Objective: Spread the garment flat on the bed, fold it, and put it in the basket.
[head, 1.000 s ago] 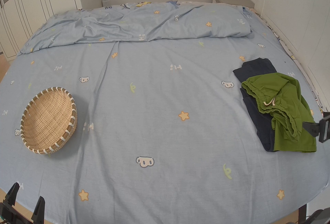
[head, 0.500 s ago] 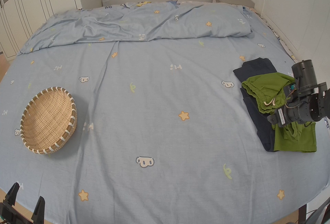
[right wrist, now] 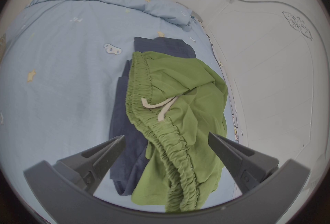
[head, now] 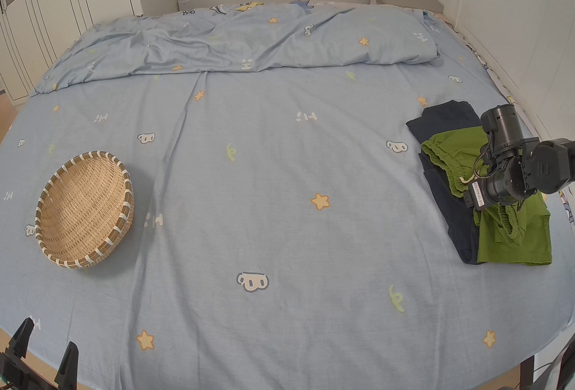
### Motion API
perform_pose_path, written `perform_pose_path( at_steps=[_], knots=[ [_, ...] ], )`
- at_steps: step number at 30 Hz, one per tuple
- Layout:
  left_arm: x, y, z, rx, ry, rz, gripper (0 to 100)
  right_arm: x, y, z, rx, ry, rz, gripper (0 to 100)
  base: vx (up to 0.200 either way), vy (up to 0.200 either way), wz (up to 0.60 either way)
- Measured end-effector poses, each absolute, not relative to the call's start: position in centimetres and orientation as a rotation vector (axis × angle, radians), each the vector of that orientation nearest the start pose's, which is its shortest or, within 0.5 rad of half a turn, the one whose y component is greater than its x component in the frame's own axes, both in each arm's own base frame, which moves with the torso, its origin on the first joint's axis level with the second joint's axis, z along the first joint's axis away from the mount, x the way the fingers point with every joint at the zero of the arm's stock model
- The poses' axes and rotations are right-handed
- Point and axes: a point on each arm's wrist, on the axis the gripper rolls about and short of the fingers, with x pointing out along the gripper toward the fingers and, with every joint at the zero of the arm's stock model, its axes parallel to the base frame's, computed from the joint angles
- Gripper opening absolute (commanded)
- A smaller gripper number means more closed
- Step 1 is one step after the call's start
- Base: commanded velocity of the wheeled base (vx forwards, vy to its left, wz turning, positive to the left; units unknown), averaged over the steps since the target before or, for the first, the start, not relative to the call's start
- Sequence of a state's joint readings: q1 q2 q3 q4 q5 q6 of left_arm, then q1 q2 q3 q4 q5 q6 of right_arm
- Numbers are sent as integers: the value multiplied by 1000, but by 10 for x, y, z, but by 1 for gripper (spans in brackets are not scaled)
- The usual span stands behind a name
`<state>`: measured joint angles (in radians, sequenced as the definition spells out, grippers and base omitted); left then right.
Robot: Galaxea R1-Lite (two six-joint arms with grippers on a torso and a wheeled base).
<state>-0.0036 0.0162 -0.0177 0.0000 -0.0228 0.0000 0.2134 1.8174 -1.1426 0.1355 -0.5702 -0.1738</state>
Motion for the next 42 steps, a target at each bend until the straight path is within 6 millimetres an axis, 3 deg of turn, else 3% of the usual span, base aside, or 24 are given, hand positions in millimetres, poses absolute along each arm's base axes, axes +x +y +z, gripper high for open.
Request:
perform_pose_path(
  at_steps=[8,9,21,29,37,42],
  knots=[
    [-23,0,81,0,-1,-27,100,328,49,161,-470,810,-298,100,0,0,0],
    [-23,0,81,0,-1,-27,100,329,49,160,-470,812,-299,0,0,0,0],
    [-23,0,81,0,-1,-27,100,335,46,156,-473,821,-321,0,0,0,0],
    [-23,0,81,0,-1,-27,100,335,54,169,-445,784,-302,0,0,0,0],
    [-23,0,81,0,-1,-28,100,322,81,198,-341,770,-262,0,0,0,0],
    [-23,0,81,0,-1,-27,100,305,104,211,-220,848,-176,0,0,0,0]
  ],
)
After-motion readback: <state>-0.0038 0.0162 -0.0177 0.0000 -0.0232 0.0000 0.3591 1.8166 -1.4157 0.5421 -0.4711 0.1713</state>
